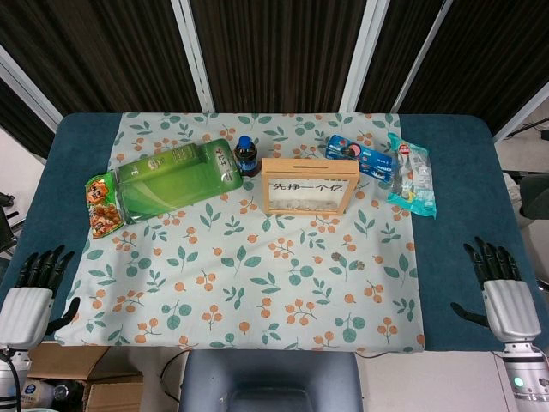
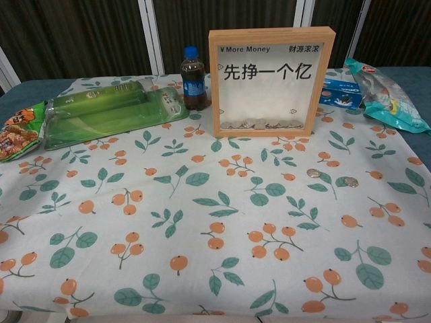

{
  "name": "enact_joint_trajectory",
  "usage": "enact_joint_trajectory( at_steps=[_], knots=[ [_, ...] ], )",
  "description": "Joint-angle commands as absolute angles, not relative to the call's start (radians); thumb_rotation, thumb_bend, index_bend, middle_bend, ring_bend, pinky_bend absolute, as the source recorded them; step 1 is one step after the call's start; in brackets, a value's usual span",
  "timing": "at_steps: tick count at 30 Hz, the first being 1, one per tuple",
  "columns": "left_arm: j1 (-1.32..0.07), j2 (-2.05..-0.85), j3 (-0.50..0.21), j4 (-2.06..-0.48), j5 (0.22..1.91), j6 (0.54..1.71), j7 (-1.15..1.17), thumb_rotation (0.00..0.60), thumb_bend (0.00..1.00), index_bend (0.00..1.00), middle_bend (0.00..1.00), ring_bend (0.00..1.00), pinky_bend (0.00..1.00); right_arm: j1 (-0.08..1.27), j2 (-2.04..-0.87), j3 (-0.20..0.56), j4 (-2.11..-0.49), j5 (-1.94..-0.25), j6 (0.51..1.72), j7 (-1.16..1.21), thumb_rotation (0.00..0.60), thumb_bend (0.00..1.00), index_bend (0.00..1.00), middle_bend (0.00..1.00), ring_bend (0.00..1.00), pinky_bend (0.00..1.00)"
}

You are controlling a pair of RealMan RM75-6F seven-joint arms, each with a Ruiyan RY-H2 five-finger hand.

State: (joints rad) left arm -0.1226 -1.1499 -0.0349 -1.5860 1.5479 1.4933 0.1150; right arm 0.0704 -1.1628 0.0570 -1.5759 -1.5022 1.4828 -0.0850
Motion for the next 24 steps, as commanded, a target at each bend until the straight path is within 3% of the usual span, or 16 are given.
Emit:
enact_joint_trajectory(
  at_steps=[1, 16, 24],
  knots=[
    [-0.123, -1.148, -0.035, -1.588, 1.547, 1.492, 0.114, 0.562, 0.37, 0.0, 0.0, 0.0, 0.0, 0.072, -1.164, 0.056, -1.575, -1.503, 1.48, -0.088, 0.6, 0.25, 0.0, 0.0, 0.0, 0.0],
    [-0.13, -1.147, -0.034, -1.586, 1.538, 1.475, 0.111, 0.563, 0.33, 0.0, 0.0, 0.0, 0.0, 0.086, -1.164, 0.058, -1.587, -1.508, 1.464, -0.113, 0.6, 0.25, 0.0, 0.0, 0.0, 0.0],
    [-0.134, -1.151, -0.034, -1.576, 1.538, 1.47, 0.101, 0.563, 0.33, 0.0, 0.0, 0.0, 0.0, 0.164, -1.153, 0.094, -1.634, -1.527, 1.4, -0.205, 0.6, 0.25, 0.0, 0.0, 0.0, 0.0]
  ],
)
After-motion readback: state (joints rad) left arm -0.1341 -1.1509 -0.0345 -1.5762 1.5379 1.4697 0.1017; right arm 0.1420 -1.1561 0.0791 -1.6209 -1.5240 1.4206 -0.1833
